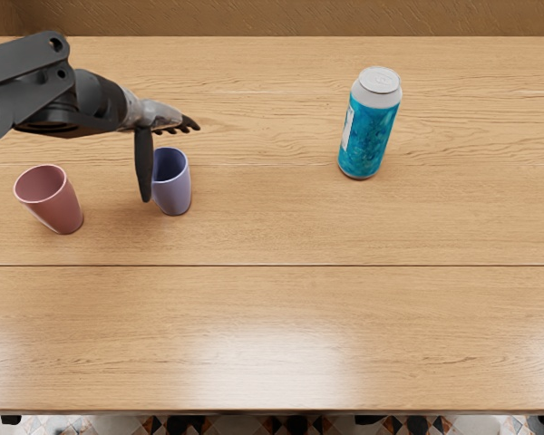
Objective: Pick up cup and place in cup with left hand
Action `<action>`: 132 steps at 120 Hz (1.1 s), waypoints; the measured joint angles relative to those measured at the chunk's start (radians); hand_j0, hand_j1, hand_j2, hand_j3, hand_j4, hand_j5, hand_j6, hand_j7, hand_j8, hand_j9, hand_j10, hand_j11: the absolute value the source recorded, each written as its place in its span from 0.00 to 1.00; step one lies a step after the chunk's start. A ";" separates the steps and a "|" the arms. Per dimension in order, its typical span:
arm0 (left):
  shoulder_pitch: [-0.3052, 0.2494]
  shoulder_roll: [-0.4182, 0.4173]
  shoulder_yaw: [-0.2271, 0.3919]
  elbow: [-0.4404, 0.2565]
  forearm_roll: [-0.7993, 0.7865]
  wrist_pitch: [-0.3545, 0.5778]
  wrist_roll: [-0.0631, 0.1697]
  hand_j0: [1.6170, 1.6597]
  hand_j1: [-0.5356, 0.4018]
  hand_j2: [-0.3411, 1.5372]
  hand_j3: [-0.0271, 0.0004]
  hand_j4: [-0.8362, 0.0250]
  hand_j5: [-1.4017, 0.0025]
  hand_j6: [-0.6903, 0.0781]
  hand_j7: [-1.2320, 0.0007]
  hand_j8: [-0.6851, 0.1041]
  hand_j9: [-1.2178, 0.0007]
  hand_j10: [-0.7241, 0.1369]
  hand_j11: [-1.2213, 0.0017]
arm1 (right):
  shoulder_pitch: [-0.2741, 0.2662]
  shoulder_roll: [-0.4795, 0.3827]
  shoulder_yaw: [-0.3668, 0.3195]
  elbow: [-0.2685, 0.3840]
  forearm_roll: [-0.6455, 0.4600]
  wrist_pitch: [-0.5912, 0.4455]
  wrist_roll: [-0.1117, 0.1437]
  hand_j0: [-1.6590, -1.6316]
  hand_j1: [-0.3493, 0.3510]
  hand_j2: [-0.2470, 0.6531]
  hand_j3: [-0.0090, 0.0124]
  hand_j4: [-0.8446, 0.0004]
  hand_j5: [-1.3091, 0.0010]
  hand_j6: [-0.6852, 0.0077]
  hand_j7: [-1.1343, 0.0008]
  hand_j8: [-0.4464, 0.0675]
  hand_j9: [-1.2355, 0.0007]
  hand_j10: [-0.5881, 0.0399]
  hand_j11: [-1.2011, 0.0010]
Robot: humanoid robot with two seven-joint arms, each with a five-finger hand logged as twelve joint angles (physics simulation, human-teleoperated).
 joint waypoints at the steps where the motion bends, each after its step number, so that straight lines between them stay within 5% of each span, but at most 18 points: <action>1: 0.000 -0.003 0.001 0.000 0.002 0.001 0.000 0.96 0.93 0.18 0.99 0.95 0.98 0.88 0.98 0.85 0.98 0.82 0.98 | 0.000 0.000 0.000 0.000 0.000 0.000 0.000 0.04 0.00 0.27 0.42 1.00 1.00 1.00 1.00 0.88 1.00 0.94 1.00; 132: 0.021 -0.040 0.049 0.002 0.026 0.096 0.006 0.96 0.80 0.19 0.99 0.83 0.89 0.74 0.88 0.72 0.88 0.71 0.88 | 0.000 0.000 0.000 0.000 0.000 0.000 0.000 0.04 0.00 0.27 0.42 1.00 1.00 1.00 1.00 0.88 1.00 0.94 1.00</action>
